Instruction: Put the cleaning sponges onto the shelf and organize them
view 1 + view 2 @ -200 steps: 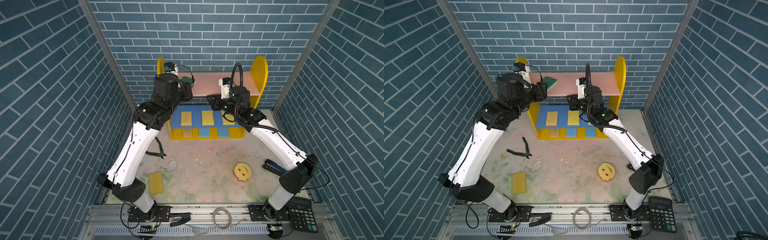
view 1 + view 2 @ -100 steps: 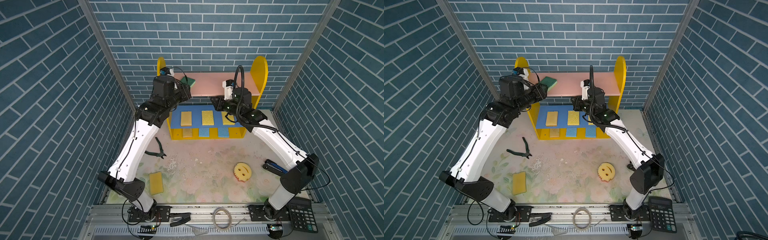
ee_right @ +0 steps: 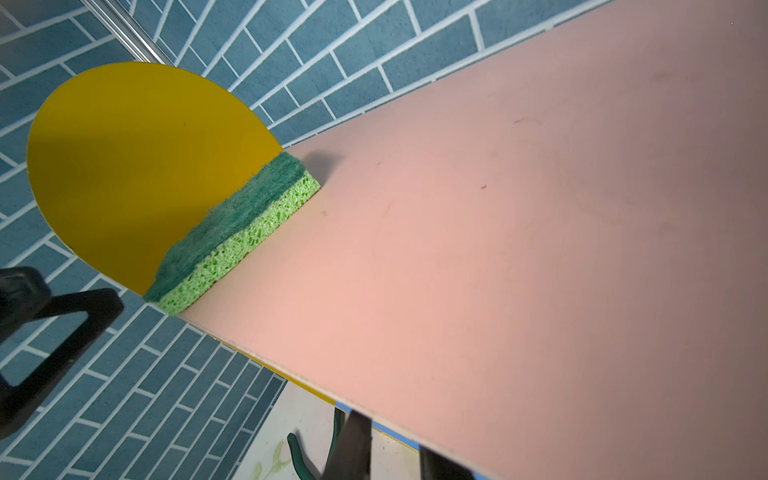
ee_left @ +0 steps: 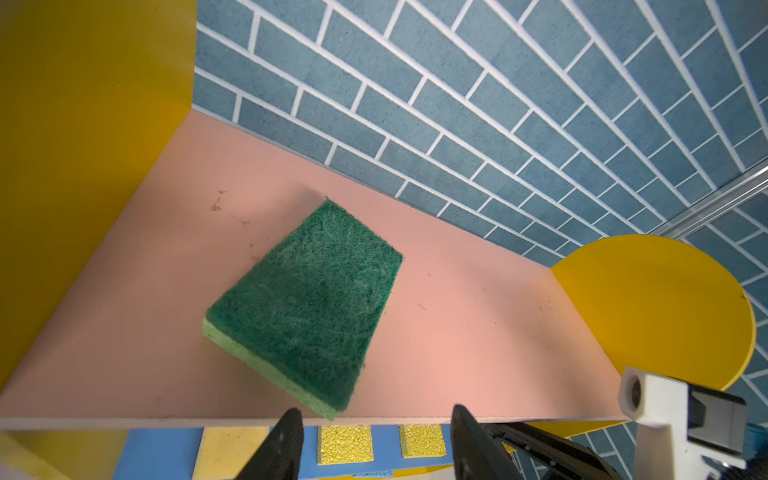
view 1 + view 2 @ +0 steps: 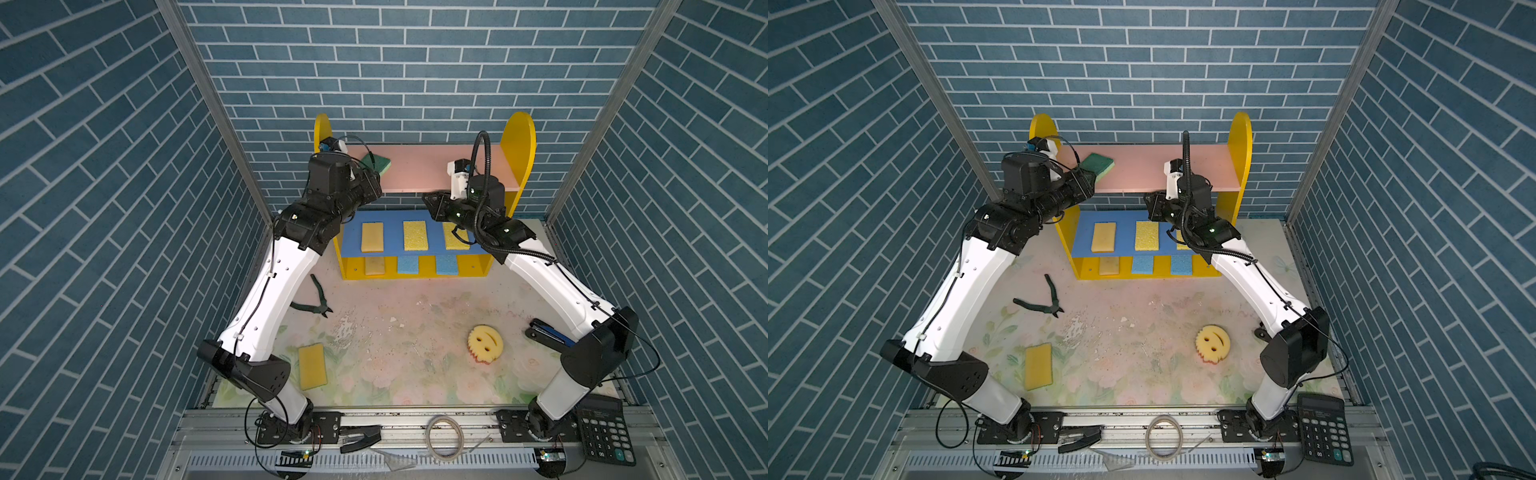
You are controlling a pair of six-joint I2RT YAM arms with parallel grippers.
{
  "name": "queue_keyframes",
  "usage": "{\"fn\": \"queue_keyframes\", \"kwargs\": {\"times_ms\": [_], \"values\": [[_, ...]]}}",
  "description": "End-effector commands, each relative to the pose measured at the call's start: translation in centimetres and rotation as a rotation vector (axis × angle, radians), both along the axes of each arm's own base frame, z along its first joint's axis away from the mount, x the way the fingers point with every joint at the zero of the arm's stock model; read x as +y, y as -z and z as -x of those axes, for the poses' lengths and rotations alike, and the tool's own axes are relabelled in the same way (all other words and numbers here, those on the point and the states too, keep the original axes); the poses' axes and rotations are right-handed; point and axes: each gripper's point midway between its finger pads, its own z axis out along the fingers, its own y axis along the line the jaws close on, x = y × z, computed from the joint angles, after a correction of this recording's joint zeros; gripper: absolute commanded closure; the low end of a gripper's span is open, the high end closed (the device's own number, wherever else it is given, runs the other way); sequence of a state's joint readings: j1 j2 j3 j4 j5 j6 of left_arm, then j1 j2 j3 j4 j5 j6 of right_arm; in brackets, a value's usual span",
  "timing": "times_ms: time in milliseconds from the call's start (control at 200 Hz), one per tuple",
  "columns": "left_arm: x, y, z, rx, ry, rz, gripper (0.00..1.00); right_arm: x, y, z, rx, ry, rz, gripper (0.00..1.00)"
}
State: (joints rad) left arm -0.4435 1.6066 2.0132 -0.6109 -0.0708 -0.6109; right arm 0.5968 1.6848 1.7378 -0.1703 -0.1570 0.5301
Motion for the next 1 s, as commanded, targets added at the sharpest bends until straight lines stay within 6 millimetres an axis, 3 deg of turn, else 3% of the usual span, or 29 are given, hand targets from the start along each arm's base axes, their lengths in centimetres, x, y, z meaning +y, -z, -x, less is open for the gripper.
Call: {"fn": "queue_keyframes", "kwargs": {"times_ms": [0, 505, 995], "values": [[0.3, 1.2, -0.5, 0.027, -0.022, -0.014, 0.42, -0.1, -1.5, 0.3, -0.016, -0.011, -0.049, 0.78], [-2.2, 2.1, -2.7, 0.047, 0.043, 0.025, 0.44, -0.6, -0.9, 0.2, -0.01, -0.003, -0.044, 0.78], [-4.5, 1.6, -2.6, 0.026, 0.091, 0.032, 0.44, -0.6, -0.1, -0.3, 0.011, -0.004, -0.047, 0.78]]}}
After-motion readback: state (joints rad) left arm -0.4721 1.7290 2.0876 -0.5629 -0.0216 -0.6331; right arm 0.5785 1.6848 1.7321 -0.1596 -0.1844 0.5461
